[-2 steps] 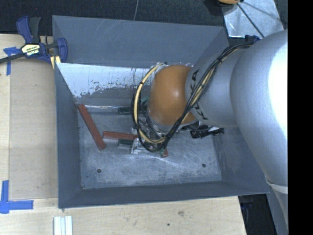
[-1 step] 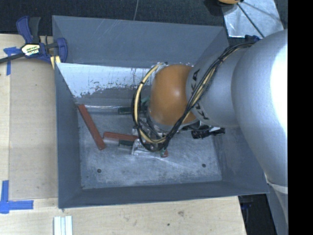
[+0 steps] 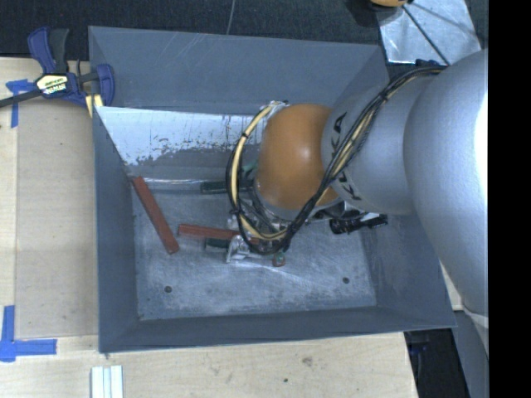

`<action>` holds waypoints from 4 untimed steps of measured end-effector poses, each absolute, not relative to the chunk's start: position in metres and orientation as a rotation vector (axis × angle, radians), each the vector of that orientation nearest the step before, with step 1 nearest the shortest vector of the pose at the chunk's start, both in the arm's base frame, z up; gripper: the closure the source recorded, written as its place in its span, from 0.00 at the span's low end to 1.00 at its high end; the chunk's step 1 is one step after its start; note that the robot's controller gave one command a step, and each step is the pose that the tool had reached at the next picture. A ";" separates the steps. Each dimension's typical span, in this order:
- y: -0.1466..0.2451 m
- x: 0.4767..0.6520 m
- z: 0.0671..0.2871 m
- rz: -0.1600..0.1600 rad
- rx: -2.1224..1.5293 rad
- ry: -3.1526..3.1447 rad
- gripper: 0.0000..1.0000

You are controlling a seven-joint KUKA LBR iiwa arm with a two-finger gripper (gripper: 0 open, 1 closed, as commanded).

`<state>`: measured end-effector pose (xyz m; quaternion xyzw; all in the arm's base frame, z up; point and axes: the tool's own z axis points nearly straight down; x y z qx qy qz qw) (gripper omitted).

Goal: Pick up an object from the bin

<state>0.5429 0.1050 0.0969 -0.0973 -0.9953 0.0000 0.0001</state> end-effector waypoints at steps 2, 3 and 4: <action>0.105 0.545 0.126 -0.002 -0.306 -3.130 1.00; 0.105 0.545 0.134 -0.002 -0.307 -3.132 1.00; 0.105 0.545 0.138 -0.002 -0.307 -3.130 1.00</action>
Offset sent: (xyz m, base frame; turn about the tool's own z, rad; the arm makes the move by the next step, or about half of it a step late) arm 0.0000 -0.0001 0.0491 0.0000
